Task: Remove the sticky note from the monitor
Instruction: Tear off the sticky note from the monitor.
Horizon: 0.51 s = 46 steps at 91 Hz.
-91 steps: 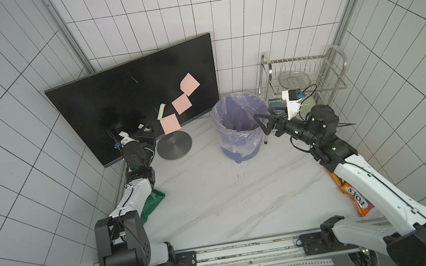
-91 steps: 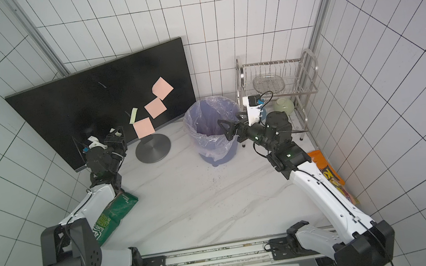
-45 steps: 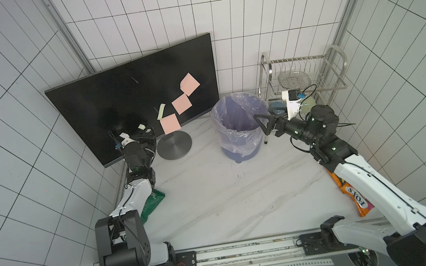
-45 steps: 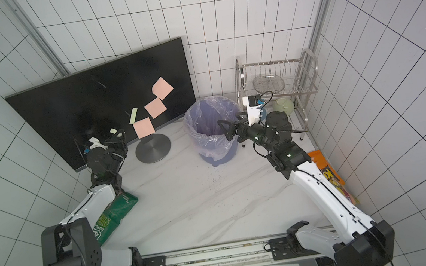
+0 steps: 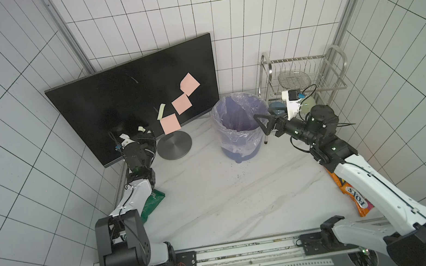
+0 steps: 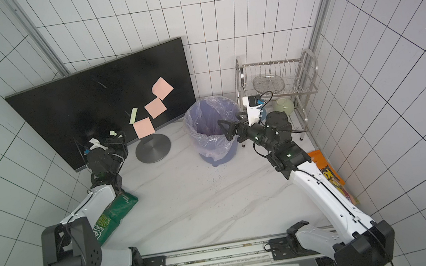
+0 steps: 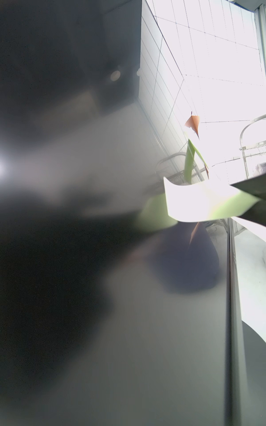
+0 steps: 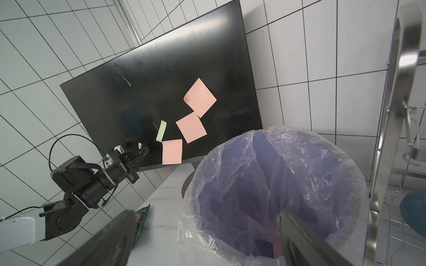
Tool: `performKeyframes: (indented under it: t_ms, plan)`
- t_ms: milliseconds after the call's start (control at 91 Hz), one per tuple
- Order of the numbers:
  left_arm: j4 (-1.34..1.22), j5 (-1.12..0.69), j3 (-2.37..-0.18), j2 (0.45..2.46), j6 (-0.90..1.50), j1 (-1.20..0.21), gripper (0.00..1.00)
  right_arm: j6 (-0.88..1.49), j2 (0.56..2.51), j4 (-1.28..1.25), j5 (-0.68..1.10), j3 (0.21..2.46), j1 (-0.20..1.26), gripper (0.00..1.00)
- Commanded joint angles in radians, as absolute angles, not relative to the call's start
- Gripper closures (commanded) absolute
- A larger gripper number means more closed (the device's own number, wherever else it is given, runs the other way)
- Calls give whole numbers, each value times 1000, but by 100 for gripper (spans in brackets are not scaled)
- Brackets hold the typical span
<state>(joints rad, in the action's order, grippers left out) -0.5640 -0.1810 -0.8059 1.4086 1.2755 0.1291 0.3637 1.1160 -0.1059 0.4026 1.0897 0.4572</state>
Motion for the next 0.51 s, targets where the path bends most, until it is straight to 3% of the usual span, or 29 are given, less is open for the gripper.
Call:
performKeyframes:
  t_ms: [0, 495]
  plan:
    - [-574, -197, -792, 1408, 1266, 134, 100, 370, 1115, -103, 412, 1109, 447, 1]
    - [-481, -211, -810, 1302, 1162, 61, 100, 370, 1117, -79, 424, 1123, 448, 1]
